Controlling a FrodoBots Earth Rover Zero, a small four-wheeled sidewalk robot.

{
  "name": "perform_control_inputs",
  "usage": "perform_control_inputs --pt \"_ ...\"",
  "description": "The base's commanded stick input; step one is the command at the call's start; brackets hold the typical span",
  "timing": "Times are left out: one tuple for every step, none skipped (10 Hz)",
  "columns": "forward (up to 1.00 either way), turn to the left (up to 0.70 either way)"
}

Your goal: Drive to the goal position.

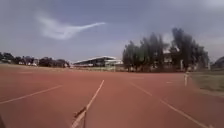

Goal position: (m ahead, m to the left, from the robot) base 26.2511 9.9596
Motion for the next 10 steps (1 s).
perform_control_inputs --pt "0.70 0.00" --pt "0.70 0.00" --pt "0.70 0.00" --pt "0.70 0.00" --pt "0.70 0.00" --pt "0.70 0.00" --pt "0.70 0.00" --pt "0.70 0.00" --pt "0.70 0.00" --pt "0.70 0.00"
